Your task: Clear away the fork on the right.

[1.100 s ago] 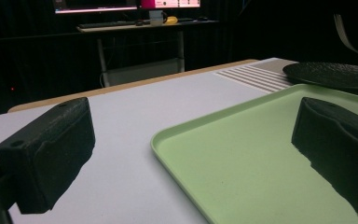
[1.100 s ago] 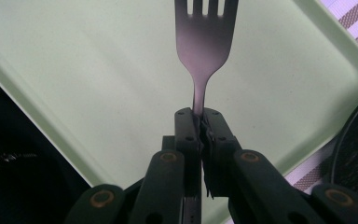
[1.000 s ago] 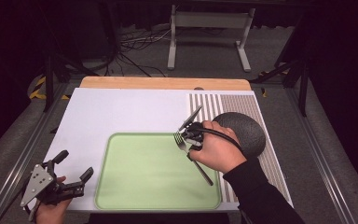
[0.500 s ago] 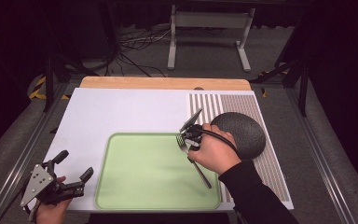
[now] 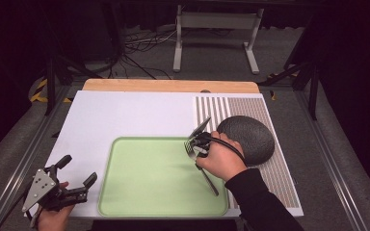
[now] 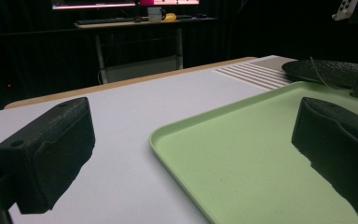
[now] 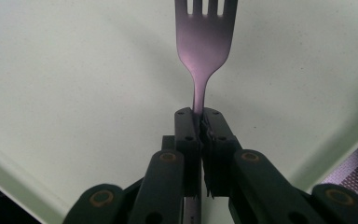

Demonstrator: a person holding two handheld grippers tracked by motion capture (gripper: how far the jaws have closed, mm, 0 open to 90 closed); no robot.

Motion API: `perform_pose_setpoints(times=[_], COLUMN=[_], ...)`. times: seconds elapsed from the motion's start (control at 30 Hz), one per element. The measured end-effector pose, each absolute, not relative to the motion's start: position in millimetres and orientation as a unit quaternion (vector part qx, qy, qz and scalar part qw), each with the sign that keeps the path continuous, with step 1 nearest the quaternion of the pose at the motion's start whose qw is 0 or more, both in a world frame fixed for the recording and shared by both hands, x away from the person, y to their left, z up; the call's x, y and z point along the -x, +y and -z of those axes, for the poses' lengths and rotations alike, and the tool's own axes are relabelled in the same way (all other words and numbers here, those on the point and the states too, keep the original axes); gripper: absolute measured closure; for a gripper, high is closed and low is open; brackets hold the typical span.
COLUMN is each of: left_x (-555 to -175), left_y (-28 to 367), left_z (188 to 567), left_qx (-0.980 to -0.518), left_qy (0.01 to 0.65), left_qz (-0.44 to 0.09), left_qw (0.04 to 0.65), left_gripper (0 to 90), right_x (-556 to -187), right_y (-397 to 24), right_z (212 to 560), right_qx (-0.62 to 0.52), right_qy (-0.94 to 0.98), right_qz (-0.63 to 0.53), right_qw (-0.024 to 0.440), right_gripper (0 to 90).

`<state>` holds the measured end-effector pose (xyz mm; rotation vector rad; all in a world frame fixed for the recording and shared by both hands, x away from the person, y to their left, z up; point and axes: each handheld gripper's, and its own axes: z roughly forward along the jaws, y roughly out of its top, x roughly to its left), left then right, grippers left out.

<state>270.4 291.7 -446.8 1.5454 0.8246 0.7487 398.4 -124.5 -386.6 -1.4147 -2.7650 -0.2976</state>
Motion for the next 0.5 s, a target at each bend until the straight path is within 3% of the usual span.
perform_pose_setpoints(times=[0.5], left_x=[-271.2], left_y=[291.3], left_z=[447.4], left_qx=[-0.664], left_qy=[0.353], left_qz=[-0.316], left_qw=[0.579], left_gripper=[0.0], right_x=[-401.0], right_y=[-125.6], right_z=[403.8], right_qx=[0.476], right_qy=[-0.874], right_qz=[0.098], right_qw=[0.013], right_gripper=[85.5])
